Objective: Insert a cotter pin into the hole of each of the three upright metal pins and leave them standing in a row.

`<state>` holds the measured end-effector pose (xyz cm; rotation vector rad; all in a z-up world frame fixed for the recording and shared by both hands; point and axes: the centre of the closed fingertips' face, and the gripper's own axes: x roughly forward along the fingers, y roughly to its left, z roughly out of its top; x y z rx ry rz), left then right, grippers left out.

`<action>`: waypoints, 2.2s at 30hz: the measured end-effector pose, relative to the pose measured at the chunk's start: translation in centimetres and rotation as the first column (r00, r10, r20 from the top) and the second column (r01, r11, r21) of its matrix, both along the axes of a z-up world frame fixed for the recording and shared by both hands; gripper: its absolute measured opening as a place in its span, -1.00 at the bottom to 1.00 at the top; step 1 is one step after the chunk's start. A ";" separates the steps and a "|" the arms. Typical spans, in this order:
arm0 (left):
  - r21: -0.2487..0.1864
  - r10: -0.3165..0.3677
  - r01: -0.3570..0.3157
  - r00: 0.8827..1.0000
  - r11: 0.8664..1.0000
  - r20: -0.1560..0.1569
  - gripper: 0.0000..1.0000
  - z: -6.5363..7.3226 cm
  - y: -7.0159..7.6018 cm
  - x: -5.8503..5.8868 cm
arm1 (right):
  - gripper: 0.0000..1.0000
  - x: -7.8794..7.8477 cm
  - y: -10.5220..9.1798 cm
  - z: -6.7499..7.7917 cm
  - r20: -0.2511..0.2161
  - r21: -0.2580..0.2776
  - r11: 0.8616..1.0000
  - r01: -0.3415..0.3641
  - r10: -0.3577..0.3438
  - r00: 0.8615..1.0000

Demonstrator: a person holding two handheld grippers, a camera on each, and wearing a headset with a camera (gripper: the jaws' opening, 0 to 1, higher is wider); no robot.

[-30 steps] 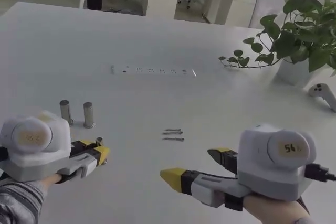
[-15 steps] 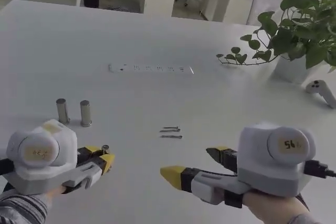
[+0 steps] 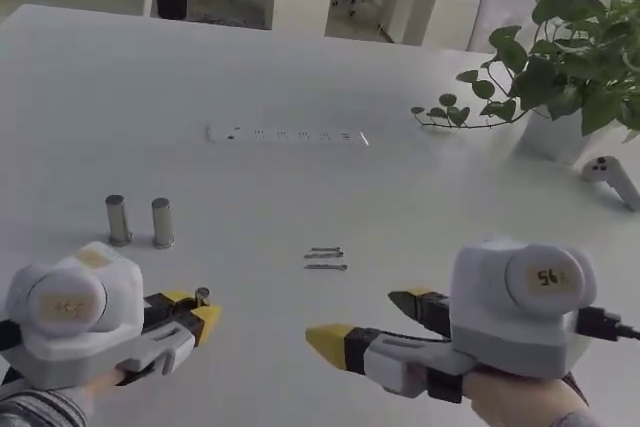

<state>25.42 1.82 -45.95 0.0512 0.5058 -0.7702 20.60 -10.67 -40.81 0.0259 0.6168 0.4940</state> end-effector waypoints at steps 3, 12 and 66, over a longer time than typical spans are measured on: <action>0.002 -0.004 0.004 1.000 1.000 0.000 -0.75 0.0 0.0 0.0 | 0.27 0.2 -0.1 0.1 0.000 -0.004 1.000 -0.007 0.007 1.000; -0.028 0.023 -0.023 1.000 0.999 0.007 -0.41 1.1 0.6 0.0 | 0.06 2.2 -0.7 0.1 -0.034 -0.036 0.998 -0.060 0.059 0.998; -0.006 0.225 -0.225 0.974 0.974 0.008 0.34 5.0 5.2 -3.5 | -0.77 14.5 -2.8 -6.7 -0.288 -0.413 0.748 -0.520 0.435 0.853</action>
